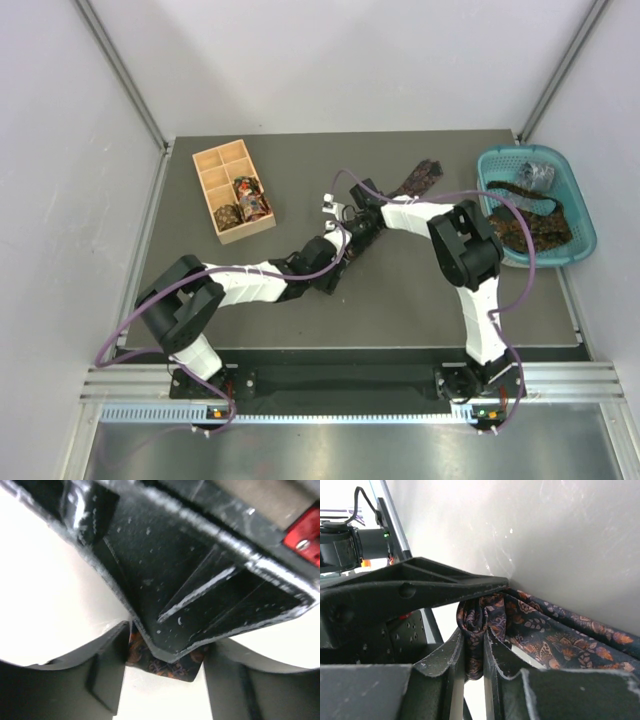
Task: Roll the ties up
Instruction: Roll the tie
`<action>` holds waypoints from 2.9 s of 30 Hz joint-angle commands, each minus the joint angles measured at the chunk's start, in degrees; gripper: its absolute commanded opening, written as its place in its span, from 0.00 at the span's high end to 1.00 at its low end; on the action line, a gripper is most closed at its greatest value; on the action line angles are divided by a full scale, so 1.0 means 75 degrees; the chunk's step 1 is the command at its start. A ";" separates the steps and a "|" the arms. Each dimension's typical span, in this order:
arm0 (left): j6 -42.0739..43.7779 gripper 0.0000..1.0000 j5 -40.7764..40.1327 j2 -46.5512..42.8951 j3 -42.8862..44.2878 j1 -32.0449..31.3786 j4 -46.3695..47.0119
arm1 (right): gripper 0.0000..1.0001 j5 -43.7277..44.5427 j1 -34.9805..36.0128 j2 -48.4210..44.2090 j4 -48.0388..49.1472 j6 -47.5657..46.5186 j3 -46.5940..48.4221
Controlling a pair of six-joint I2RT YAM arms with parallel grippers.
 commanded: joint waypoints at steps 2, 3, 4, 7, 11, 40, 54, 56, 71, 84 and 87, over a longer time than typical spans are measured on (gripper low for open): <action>-0.0306 0.45 -0.0585 0.0030 0.0258 -0.0068 -0.0531 | 1.00 0.0134 -0.0146 0.0246 -0.0278 -0.0477 0.0525; -0.0330 0.46 -0.0598 -0.0005 0.0270 -0.0056 -0.0555 | 1.00 0.0240 -0.0169 0.0351 -0.0349 -0.0524 0.0572; -0.0341 0.46 -0.0586 -0.0006 0.0258 -0.0056 -0.0566 | 1.00 0.0380 -0.0158 0.0387 -0.0408 -0.0594 0.0665; -0.0341 0.50 -0.0574 -0.0029 0.0293 -0.0068 -0.0590 | 1.00 0.0626 -0.0169 0.0504 -0.0549 -0.0677 0.0736; -0.0365 0.52 -0.0586 0.0018 0.0328 -0.0080 -0.0847 | 1.00 0.1072 -0.0204 0.0609 -0.0760 -0.0747 0.0818; -0.0107 0.27 -0.0187 0.0803 0.1500 0.0260 -0.1246 | 1.00 0.1401 -0.0333 0.1043 -0.0994 -0.1486 0.1041; 0.0186 0.55 0.0457 0.1119 0.1395 0.0342 -0.1305 | 1.00 0.1225 -0.0427 0.1078 -0.0971 -0.1357 0.1041; 0.0128 0.60 0.0492 0.1155 0.1348 0.0330 -0.1363 | 0.97 0.1225 -0.0439 0.1102 -0.0947 -0.1322 0.1030; -0.0083 0.72 0.0293 0.1705 0.1653 0.0307 -0.2008 | 0.66 0.0768 -0.0649 0.0633 -0.0010 -0.0362 0.0632; -0.0119 0.74 0.0270 0.1729 0.1700 0.0307 -0.2172 | 0.56 0.1072 -0.1118 -0.0315 0.0985 0.0775 0.0152; -0.0142 0.75 0.0211 0.1729 0.1735 0.0319 -0.2242 | 0.54 0.1434 -0.1434 -0.0784 0.1513 0.1197 -0.0363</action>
